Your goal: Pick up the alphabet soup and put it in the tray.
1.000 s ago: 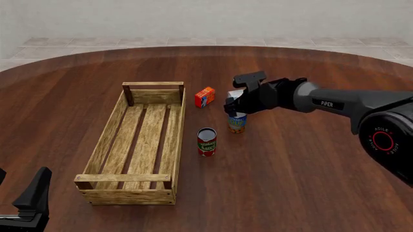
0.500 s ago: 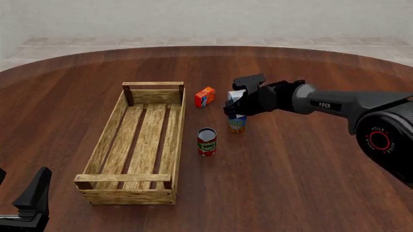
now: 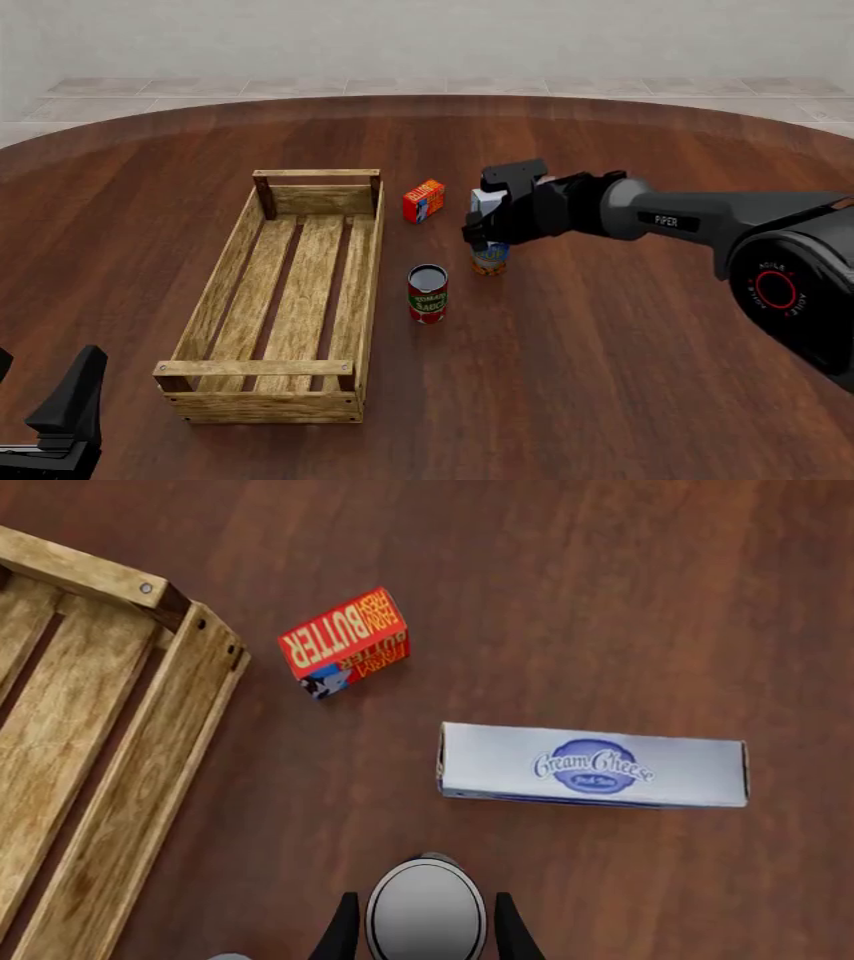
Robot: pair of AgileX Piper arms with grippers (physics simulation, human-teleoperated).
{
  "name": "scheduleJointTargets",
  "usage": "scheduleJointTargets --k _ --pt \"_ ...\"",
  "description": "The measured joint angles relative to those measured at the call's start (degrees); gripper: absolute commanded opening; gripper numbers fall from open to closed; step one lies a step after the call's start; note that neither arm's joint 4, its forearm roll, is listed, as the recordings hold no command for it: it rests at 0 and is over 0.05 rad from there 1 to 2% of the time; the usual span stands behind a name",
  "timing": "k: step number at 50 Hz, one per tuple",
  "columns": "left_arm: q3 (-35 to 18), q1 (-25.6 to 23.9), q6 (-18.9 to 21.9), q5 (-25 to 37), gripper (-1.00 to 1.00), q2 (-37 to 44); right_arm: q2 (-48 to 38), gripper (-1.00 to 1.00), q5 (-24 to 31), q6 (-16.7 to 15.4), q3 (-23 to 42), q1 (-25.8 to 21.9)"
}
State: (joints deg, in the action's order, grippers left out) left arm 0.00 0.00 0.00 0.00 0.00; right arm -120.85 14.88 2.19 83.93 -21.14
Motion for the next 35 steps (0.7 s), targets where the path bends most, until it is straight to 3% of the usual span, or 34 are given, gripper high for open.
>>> scheduleJointTargets --k 35 --pt "0.0 0.0 0.0 0.0 1.0 0.0 -0.8 1.0 -0.7 0.4 -0.3 0.1"
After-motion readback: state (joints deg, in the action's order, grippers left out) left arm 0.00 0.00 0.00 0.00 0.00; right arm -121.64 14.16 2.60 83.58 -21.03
